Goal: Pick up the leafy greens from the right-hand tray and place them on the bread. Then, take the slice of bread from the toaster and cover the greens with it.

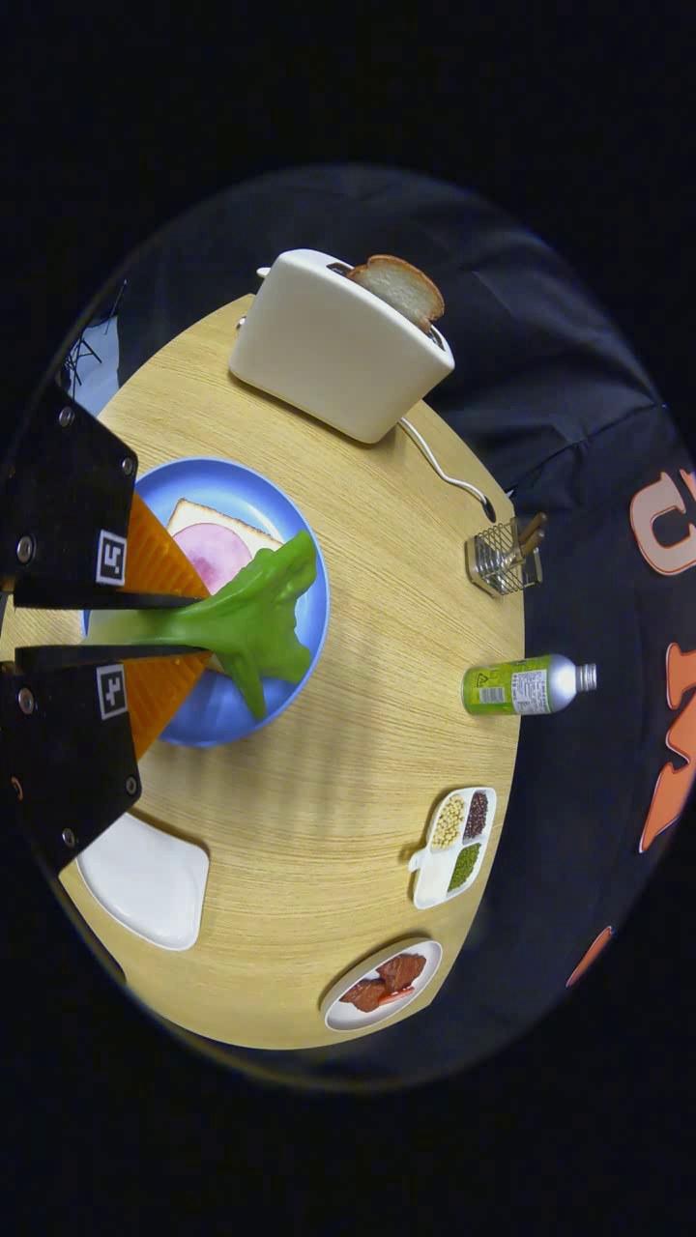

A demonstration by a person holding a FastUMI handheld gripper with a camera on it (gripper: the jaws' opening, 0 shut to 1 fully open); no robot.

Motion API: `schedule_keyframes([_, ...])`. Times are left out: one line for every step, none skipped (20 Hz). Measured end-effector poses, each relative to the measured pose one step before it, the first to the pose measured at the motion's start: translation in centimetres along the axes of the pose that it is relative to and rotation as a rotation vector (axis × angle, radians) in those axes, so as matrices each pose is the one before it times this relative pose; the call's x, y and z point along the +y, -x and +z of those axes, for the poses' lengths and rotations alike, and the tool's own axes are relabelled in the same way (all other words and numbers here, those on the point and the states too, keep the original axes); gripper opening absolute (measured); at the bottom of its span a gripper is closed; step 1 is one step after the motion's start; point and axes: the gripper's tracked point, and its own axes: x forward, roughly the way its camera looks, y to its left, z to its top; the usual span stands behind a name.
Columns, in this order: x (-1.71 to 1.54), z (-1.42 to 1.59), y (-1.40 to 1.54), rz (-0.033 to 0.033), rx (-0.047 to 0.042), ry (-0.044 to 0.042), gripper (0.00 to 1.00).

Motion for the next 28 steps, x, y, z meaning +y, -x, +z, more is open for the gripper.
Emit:
schedule_keyframes([0.550,0.026,-0.183,0.01277,0.00073,-0.00066,0.15])
schedule_keyframes([0.431,0.026,-0.193,0.01442,0.00249,-0.00219,0.15])
schedule_keyframes([0.437,-0.130,-0.086,0.01347,0.00845,0.00177,0.16])
schedule_keyframes([0.309,0.011,-0.217,0.00511,0.00693,0.00400,0.18])
schedule_keyframes([-0.054,0.051,-0.184,-0.00662,-0.00022,0.00289,0.19])
schedule_keyframes([0.060,0.104,-0.141,-0.00002,-0.00197,0.00491,0.21])
schedule_keyframes([0.324,-0.017,-0.050,0.00552,-0.00374,0.00333,0.22])
schedule_keyframes([0.270,0.098,-0.096,0.00789,-0.00222,0.00615,0.24])
schedule_keyframes([0.204,-0.059,-0.102,0.00486,-0.00068,0.00049,0.25])
schedule_keyframes([0.246,-0.058,0.037,0.00480,0.00666,-0.00228,0.30])
schedule_keyframes([0.210,-0.061,-0.145,0.00039,0.00219,-0.00073,0.34])
schedule_keyframes([0.068,0.012,-0.136,-0.00666,-0.00001,0.01016,0.41])
schedule_keyframes([-0.100,-0.067,-0.181,-0.01245,-0.00104,0.01290,0.45])
schedule_keyframes([-0.012,0.030,-0.170,-0.01233,-0.00105,0.01358,0.51])
schedule_keyframes([0.196,-0.033,-0.088,-0.00639,0.00113,0.00884,0.55])
schedule_keyframes([0.025,-0.041,-0.052,-0.00947,0.00489,0.00569,0.61])
schedule_keyframes([0.075,-0.013,0.018,-0.00629,0.00336,0.00137,0.64])
schedule_keyframes([0.169,0.313,0.202,-0.00464,-0.00556,-0.00078,0.68])
schedule_keyframes([0.033,0.446,0.371,-0.00599,-0.01175,-0.00301,0.69])
schedule_keyframes([0.170,0.646,0.514,-0.00184,-0.01387,-0.00537,0.70])
schedule_keyframes([0.348,0.728,0.475,0.00331,-0.01630,-0.00924,0.72])
schedule_keyframes([0.535,0.658,0.669,0.00611,-0.01259,-0.00865,0.74])
schedule_keyframes([0.601,0.569,0.699,0.01196,-0.00887,-0.00852,0.76])
schedule_keyframes([0.969,0.607,0.612,0.01783,-0.00637,-0.01092,0.79])
schedule_keyframes([0.953,0.639,0.648,0.01574,-0.00725,-0.00559,0.81])
schedule_keyframes([0.838,0.659,0.447,0.00889,-0.00664,0.00075,0.84])
schedule_keyframes([0.855,0.559,0.421,0.00475,-0.00759,0.01151,0.85])
schedule_keyframes([0.715,0.608,0.396,-0.00299,-0.00425,0.01200,0.87])
